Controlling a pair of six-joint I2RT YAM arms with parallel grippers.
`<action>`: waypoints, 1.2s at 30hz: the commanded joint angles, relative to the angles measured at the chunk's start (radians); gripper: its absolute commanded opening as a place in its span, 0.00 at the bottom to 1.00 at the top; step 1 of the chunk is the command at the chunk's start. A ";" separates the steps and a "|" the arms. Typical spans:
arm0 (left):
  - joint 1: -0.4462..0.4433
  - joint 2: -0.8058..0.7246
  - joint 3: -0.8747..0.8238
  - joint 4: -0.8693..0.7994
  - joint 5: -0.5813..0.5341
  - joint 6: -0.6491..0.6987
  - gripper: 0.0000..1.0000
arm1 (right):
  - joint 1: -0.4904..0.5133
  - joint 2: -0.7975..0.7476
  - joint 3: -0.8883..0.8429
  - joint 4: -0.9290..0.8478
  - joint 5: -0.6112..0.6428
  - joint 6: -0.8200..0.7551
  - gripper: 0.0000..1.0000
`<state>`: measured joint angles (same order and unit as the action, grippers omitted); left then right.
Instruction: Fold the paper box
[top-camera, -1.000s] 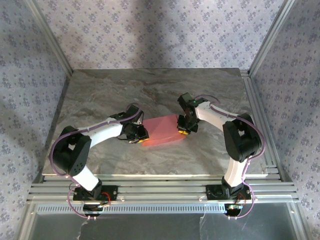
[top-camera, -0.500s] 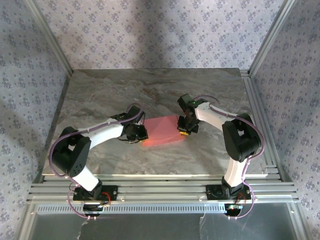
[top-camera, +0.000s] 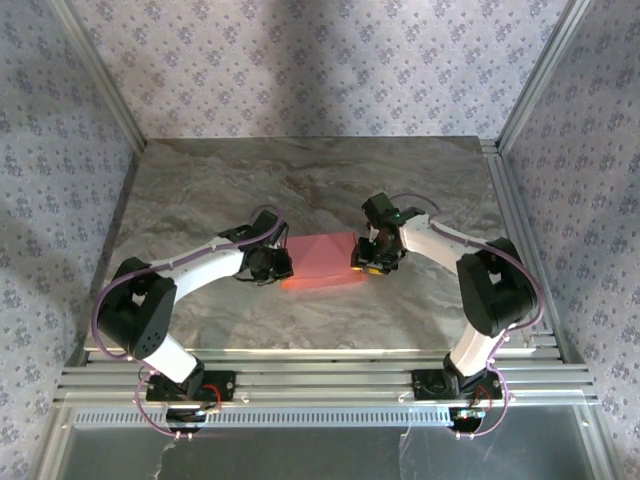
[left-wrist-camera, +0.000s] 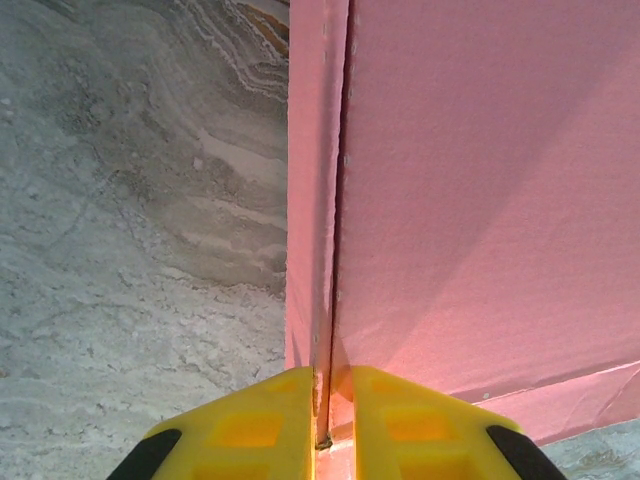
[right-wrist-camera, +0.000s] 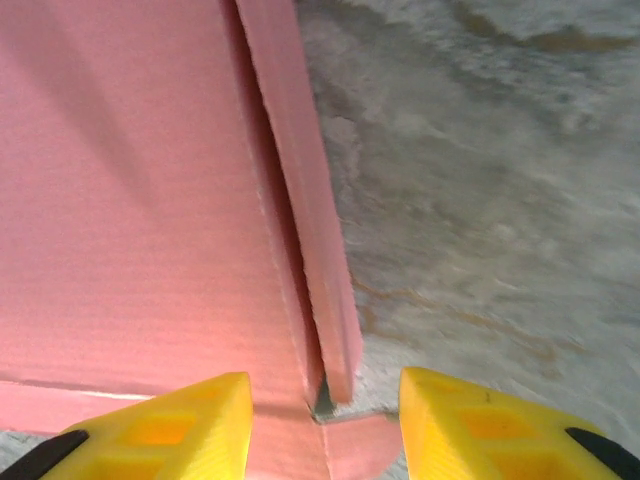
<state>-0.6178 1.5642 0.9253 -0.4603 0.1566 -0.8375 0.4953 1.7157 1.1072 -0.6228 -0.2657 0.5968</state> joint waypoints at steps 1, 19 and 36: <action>-0.005 0.010 -0.015 -0.004 -0.004 0.008 0.15 | -0.003 0.027 -0.009 0.073 -0.089 -0.045 0.44; -0.013 0.037 -0.052 0.074 -0.012 -0.028 0.04 | -0.013 0.087 -0.020 0.062 -0.059 -0.031 0.13; -0.007 0.011 -0.022 0.029 -0.009 -0.047 0.00 | -0.030 0.039 0.011 0.001 -0.056 -0.033 0.22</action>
<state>-0.6174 1.5726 0.8986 -0.4171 0.1379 -0.8654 0.4725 1.7603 1.1114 -0.5755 -0.3264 0.5674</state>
